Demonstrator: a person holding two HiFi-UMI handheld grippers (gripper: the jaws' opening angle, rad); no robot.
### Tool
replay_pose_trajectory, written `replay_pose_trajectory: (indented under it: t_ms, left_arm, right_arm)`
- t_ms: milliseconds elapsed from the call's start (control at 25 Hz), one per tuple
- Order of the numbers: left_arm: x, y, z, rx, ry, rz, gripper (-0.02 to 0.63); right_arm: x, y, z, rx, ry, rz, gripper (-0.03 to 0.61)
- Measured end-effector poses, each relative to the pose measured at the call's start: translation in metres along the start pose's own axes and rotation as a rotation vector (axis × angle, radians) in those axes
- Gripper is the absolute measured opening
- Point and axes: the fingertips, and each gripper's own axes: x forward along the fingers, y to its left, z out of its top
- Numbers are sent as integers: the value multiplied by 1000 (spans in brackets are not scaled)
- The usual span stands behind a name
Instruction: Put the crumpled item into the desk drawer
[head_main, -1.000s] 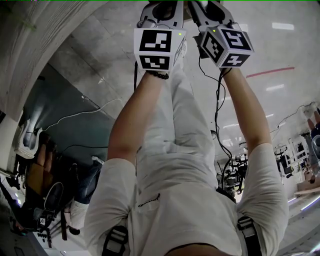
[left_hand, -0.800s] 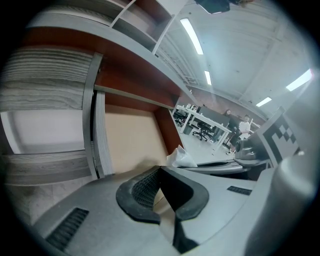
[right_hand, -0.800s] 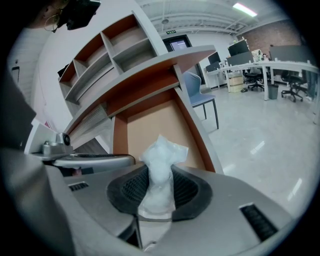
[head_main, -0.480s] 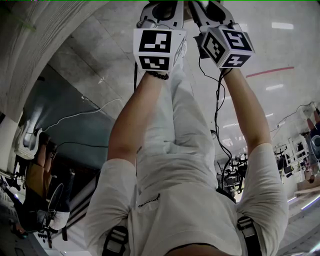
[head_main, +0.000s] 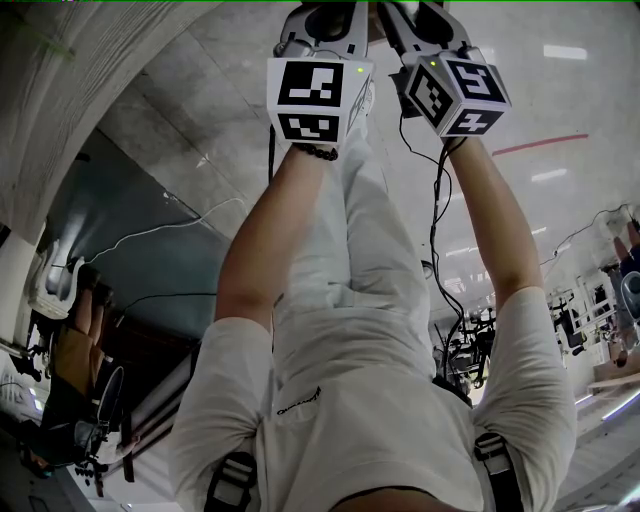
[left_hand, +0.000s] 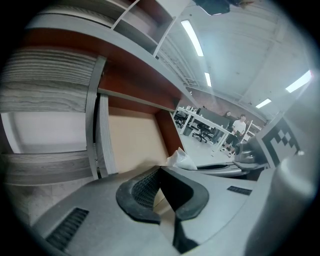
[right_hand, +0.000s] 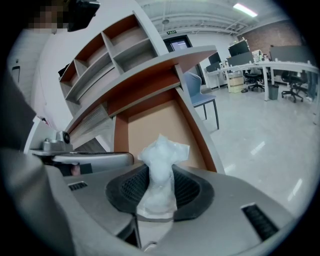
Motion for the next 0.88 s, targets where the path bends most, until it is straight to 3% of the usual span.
replay_pose_trajectory:
  t_ms: [160,240,880]
  left_arm:
    - [-4,0,1,0,-8,-2,2]
    - [-3,-1,4,-2,-7,-4,3]
    - [-6,6,-2,-4,-10,-11,3]
  right_arm:
    - [0,2,-2,3,4,3,126]
    - [0,3,1,3,8,11,156]
    - [6,8,-8,-7,10,1,156]
